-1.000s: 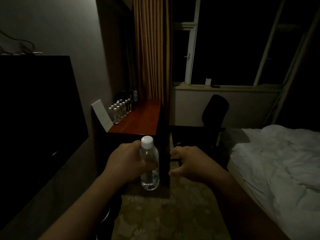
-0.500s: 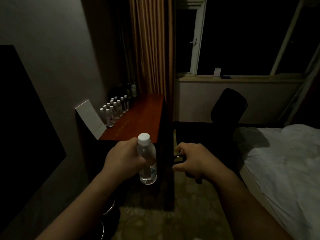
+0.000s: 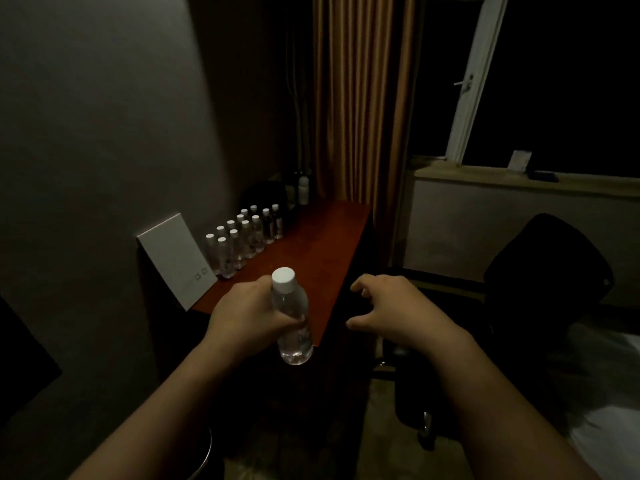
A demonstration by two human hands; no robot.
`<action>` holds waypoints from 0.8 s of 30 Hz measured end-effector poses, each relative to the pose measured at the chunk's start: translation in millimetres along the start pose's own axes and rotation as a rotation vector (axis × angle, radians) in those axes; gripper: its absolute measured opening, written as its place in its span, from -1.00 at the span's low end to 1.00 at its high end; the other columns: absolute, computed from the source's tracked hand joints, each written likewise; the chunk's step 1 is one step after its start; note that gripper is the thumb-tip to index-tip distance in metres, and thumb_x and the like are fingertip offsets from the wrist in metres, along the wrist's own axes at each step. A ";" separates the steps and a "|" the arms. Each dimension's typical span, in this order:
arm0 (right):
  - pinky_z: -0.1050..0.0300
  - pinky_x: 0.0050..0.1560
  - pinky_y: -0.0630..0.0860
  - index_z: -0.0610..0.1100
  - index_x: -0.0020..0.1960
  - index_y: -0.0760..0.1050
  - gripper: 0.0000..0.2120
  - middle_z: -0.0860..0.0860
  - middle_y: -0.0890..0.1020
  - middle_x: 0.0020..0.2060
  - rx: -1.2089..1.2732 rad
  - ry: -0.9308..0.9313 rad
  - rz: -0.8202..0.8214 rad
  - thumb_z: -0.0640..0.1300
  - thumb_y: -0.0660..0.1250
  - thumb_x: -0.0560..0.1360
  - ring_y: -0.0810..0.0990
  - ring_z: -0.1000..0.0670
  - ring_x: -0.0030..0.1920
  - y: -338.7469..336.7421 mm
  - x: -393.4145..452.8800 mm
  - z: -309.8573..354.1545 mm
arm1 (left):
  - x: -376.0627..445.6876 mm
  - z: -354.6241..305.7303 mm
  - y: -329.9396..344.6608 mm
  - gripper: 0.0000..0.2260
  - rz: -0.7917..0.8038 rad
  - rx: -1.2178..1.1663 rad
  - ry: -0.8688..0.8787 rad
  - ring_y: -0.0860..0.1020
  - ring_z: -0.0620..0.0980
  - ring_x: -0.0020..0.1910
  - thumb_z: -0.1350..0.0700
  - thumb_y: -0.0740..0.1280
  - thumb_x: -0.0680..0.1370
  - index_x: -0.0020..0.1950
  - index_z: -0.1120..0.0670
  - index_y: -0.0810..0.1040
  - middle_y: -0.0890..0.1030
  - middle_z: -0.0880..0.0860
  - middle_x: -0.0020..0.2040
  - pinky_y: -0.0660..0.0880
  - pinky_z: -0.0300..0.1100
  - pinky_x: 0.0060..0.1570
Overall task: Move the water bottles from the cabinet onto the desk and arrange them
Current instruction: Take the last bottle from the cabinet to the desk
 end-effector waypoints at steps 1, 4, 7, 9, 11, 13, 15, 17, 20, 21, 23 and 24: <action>0.15 0.08 0.52 0.04 0.40 0.39 -0.37 0.05 0.52 0.24 0.002 -0.007 0.008 0.12 0.50 0.40 0.52 0.04 0.17 -3.4 15.8 -7.3 | 13.5 0.4 4.3 -0.56 -0.007 0.008 -0.014 0.57 -0.18 -0.12 -0.22 0.52 0.32 0.10 -0.07 0.54 0.63 -0.13 -0.05 0.58 -0.14 -0.14; 0.16 0.08 0.50 0.05 0.39 0.39 -0.38 0.06 0.51 0.24 0.013 -0.043 0.024 0.13 0.50 0.40 0.51 0.04 0.18 -5.9 63.4 -23.2 | 53.3 7.0 14.8 -0.55 -0.028 0.026 -0.055 0.57 -0.19 -0.13 -0.22 0.51 0.33 0.11 -0.06 0.54 0.63 -0.12 -0.06 0.58 -0.14 -0.14; 0.12 0.12 0.52 0.06 0.38 0.39 -0.38 0.07 0.51 0.24 -0.004 -0.085 0.053 0.14 0.50 0.40 0.50 0.04 0.19 0.7 114.5 -32.3 | 92.3 21.8 26.1 -0.54 -0.041 0.047 -0.101 0.57 -0.17 -0.13 -0.25 0.49 0.31 0.09 -0.06 0.55 0.63 -0.12 -0.06 0.59 -0.13 -0.13; 0.14 0.11 0.51 0.06 0.37 0.38 -0.39 0.06 0.51 0.25 -0.016 -0.117 0.065 0.14 0.50 0.39 0.50 0.04 0.19 4.7 150.3 -35.5 | 119.0 35.6 33.2 -0.54 -0.053 0.059 -0.149 0.57 -0.16 -0.13 -0.27 0.49 0.30 0.08 -0.07 0.54 0.62 -0.11 -0.07 0.60 -0.10 -0.12; 0.14 0.13 0.52 0.06 0.38 0.37 -0.38 0.04 0.51 0.25 -0.043 -0.140 0.078 0.15 0.50 0.40 0.50 0.02 0.21 7.6 187.6 -37.7 | 148.5 50.1 40.7 -0.55 -0.062 0.059 -0.191 0.57 -0.16 -0.15 -0.28 0.49 0.28 0.05 -0.08 0.53 0.61 -0.12 -0.09 0.60 -0.10 -0.13; 0.13 0.14 0.53 0.07 0.39 0.36 -0.37 0.04 0.51 0.27 -0.074 -0.160 0.082 0.15 0.50 0.40 0.50 0.01 0.22 9.1 227.2 -38.8 | 181.6 66.7 49.1 -0.55 -0.077 0.074 -0.209 0.54 -0.19 -0.18 -0.31 0.47 0.26 0.01 -0.10 0.52 0.60 -0.13 -0.13 0.54 -0.17 -0.22; 0.10 0.15 0.55 0.06 0.40 0.36 -0.37 0.03 0.50 0.27 -0.111 -0.184 0.075 0.14 0.49 0.40 0.50 0.01 0.23 8.4 267.9 -40.3 | 216.1 84.4 57.7 -0.55 -0.093 0.111 -0.217 0.51 -0.22 -0.23 -0.35 0.45 0.23 -0.04 -0.12 0.50 0.57 -0.15 -0.17 0.42 -0.25 -0.33; 0.09 0.14 0.56 0.05 0.40 0.36 -0.37 0.03 0.51 0.27 -0.135 -0.200 0.064 0.13 0.49 0.41 0.51 0.01 0.23 5.9 309.1 -43.4 | 251.5 103.7 65.9 -0.54 -0.101 0.107 -0.234 0.51 -0.22 -0.23 -0.36 0.44 0.22 -0.05 -0.12 0.49 0.57 -0.15 -0.18 0.45 -0.22 -0.31; 0.12 0.12 0.55 0.05 0.40 0.36 -0.38 0.04 0.52 0.26 -0.158 -0.236 0.067 0.12 0.49 0.41 0.51 0.02 0.21 8.5 367.9 -44.5 | 298.7 128.0 77.5 -0.53 -0.090 0.121 -0.281 0.55 -0.14 -0.19 -0.35 0.45 0.23 -0.04 -0.11 0.48 0.58 -0.12 -0.16 0.54 -0.14 -0.23; 0.13 0.11 0.55 0.06 0.39 0.37 -0.38 0.04 0.52 0.25 -0.162 -0.248 0.067 0.13 0.50 0.40 0.51 0.03 0.21 11.6 386.4 -43.7 | 312.5 135.4 79.9 -0.52 -0.092 0.127 -0.294 0.56 -0.12 -0.18 -0.35 0.45 0.23 -0.03 -0.10 0.48 0.58 -0.12 -0.16 0.55 -0.12 -0.21; 0.14 0.07 0.55 0.08 0.38 0.38 -0.37 0.06 0.54 0.23 -0.163 -0.266 0.060 0.14 0.51 0.38 0.52 0.04 0.18 20.0 417.2 -41.0 | 333.2 146.6 82.2 -0.51 -0.099 0.139 -0.307 0.57 -0.10 -0.16 -0.35 0.45 0.22 -0.03 -0.09 0.48 0.58 -0.12 -0.15 0.55 -0.11 -0.21; 0.15 0.05 0.55 0.09 0.37 0.38 -0.36 0.06 0.54 0.22 -0.157 -0.276 0.062 0.15 0.52 0.37 0.53 0.04 0.17 25.5 433.0 -40.0 | 343.1 152.8 83.5 -0.50 -0.102 0.142 -0.317 0.57 -0.09 -0.16 -0.35 0.44 0.21 -0.02 -0.09 0.49 0.59 -0.12 -0.15 0.54 -0.12 -0.22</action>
Point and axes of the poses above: each hand's wrist, its own x-axis towards the middle knuckle, its own y-axis out of the palm, z = x × y, the point moved 4 cm from there along x, towards the middle knuckle
